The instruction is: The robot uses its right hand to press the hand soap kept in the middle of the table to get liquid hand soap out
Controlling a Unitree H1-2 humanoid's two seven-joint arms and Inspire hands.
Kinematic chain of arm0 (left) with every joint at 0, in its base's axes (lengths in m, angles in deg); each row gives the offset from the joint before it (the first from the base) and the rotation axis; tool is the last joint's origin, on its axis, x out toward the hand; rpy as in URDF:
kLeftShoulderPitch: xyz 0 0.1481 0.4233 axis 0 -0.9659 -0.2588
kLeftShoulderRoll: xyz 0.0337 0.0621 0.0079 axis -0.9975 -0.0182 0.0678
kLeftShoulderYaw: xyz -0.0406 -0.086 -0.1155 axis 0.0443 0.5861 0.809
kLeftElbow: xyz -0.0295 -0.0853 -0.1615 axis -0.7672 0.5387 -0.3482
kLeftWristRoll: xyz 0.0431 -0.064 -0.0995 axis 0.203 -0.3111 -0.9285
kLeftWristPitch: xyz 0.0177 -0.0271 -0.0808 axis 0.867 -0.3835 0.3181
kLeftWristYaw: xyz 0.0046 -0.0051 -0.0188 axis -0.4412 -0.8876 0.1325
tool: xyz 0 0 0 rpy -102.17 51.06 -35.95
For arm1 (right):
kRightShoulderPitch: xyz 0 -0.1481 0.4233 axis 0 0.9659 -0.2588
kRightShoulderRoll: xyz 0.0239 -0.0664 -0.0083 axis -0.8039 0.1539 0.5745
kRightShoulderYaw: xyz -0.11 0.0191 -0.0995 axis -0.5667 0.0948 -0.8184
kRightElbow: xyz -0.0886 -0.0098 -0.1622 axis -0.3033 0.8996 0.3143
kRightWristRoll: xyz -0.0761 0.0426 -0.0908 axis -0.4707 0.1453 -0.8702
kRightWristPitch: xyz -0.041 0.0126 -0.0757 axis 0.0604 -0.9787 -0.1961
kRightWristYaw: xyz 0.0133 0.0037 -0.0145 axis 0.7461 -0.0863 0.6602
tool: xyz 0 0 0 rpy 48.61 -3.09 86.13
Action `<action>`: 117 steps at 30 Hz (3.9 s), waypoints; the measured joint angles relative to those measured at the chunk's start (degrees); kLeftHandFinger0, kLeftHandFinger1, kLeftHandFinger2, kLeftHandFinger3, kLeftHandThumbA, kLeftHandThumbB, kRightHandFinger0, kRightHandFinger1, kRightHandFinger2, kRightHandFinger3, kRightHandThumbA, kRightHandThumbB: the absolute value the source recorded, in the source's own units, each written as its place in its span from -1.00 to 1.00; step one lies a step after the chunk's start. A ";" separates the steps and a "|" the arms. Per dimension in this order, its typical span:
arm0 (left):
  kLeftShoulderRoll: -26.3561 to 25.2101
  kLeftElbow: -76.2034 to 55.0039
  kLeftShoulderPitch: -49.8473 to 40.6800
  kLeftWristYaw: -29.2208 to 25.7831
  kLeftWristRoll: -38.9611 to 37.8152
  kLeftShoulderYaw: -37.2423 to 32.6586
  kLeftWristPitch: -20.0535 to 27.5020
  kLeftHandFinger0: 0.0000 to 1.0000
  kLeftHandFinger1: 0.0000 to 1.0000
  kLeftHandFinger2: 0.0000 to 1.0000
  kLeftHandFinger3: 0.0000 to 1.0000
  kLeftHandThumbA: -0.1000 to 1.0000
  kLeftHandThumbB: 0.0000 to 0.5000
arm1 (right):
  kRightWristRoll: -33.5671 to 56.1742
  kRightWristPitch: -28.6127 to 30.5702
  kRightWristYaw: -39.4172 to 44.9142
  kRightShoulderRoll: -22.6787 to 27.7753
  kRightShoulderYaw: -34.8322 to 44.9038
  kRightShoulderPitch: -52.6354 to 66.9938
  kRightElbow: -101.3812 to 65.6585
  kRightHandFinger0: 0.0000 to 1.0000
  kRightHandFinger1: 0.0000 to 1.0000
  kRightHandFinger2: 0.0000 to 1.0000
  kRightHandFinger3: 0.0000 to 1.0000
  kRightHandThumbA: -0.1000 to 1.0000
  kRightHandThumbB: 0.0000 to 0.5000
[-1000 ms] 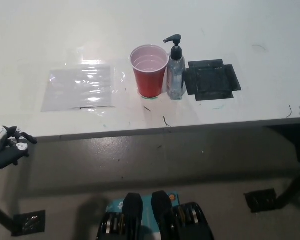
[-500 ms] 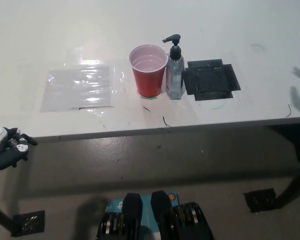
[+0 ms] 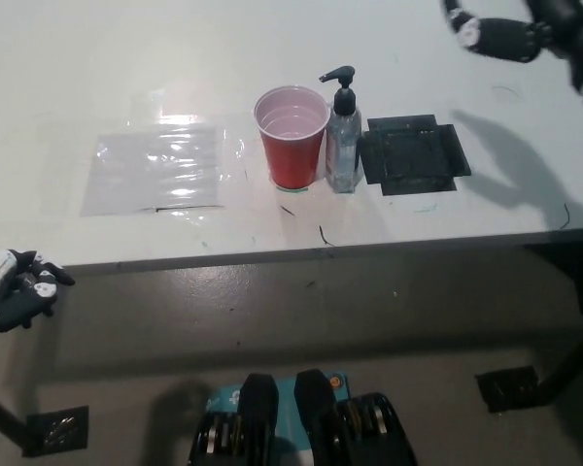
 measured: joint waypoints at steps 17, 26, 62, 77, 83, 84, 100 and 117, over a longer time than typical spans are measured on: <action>-0.31 0.97 1.56 1.34 1.54 -1.76 0.53 -0.46 -0.29 0.20 0.65 0.76 -0.59 | -13.08 8.27 -0.26 -5.62 -11.59 -6.54 12.97 1.00 1.00 1.00 1.00 1.00 0.78; -1.50 0.98 2.66 2.32 2.09 -2.79 0.56 -0.42 -0.26 0.20 0.66 1.00 -0.21 | -17.67 14.56 -1.78 -6.38 -13.28 -6.61 20.15 1.00 1.00 1.00 1.00 1.00 0.99; -3.07 2.03 7.37 6.14 3.57 -4.16 1.06 -0.51 -0.47 -0.14 0.48 1.00 -0.01 | -31.38 23.88 -11.04 -8.73 -20.64 -5.70 31.52 1.00 1.00 1.00 1.00 1.00 0.90; -3.78 2.57 9.51 7.14 4.54 -4.48 1.53 -0.56 -0.52 -0.18 0.47 1.00 0.15 | -30.88 22.52 -10.50 -8.63 -18.44 -2.87 28.36 1.00 1.00 1.00 1.00 1.00 0.95; -3.84 2.79 10.76 7.37 4.95 -5.19 1.59 -0.53 -0.51 -0.16 0.45 1.00 0.09 | -30.83 22.08 -11.57 -10.43 -17.13 -2.09 29.78 1.00 1.00 1.00 1.00 1.00 1.00; -3.85 2.79 10.86 7.46 5.05 -5.29 1.65 -0.53 -0.51 -0.16 0.44 1.00 0.14 | -30.83 22.06 -11.84 -10.73 -16.95 -2.07 30.13 1.00 1.00 1.00 1.00 1.00 1.00; -3.95 2.88 11.81 8.28 5.91 -5.58 2.16 -0.52 -0.52 -0.16 0.48 1.00 0.07 | -31.99 22.35 -17.37 -12.13 -18.61 -2.31 34.14 1.00 1.00 1.00 1.00 1.00 1.00; -4.23 3.84 14.01 8.61 6.53 -5.48 2.88 -0.55 -0.56 -0.22 0.43 1.00 0.07 | -33.69 21.55 -18.46 -11.66 -20.84 -2.99 34.59 1.00 1.00 1.00 1.00 1.00 1.00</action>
